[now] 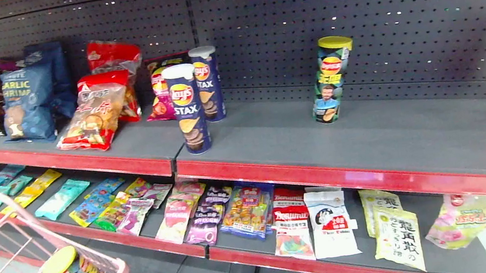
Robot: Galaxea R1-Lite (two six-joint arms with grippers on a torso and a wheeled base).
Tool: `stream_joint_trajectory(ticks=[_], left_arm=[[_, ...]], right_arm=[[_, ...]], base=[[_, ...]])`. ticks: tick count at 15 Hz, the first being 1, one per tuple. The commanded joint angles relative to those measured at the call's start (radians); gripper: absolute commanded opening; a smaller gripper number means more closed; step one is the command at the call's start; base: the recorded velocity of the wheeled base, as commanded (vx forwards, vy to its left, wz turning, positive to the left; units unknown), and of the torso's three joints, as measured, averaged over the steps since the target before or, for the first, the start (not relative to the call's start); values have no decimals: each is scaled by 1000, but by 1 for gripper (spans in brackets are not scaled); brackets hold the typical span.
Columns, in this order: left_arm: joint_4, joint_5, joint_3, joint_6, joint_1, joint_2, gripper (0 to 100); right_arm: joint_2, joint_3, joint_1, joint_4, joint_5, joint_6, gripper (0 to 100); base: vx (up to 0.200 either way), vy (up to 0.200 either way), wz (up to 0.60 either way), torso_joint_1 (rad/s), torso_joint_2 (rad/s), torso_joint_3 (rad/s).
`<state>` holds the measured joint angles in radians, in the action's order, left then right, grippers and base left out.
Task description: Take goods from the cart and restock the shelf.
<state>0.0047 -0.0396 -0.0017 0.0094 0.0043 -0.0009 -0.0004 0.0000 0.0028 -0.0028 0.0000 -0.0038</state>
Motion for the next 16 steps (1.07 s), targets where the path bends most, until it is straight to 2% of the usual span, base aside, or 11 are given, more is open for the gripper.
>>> stream_joint_trajectory(ticks=[1, 6, 9, 16], left_arm=[[0, 0, 0, 0, 0, 1, 100], [0, 0, 0, 0, 0, 1, 100], [0, 0, 0, 0, 0, 1, 100], [0, 0, 0, 0, 0, 1, 100]], right_arm=[[0, 0, 0, 0, 0, 1, 100], [0, -2, 0, 0, 0, 7, 100], [0, -2, 0, 0, 0, 7, 100], [0, -2, 0, 0, 0, 8, 100]], base=[[0, 0, 600, 2, -2, 2], [0, 0, 600, 2, 0, 3], [0, 0, 0, -30, 74, 41], [0, 0, 0, -155, 392, 233]])
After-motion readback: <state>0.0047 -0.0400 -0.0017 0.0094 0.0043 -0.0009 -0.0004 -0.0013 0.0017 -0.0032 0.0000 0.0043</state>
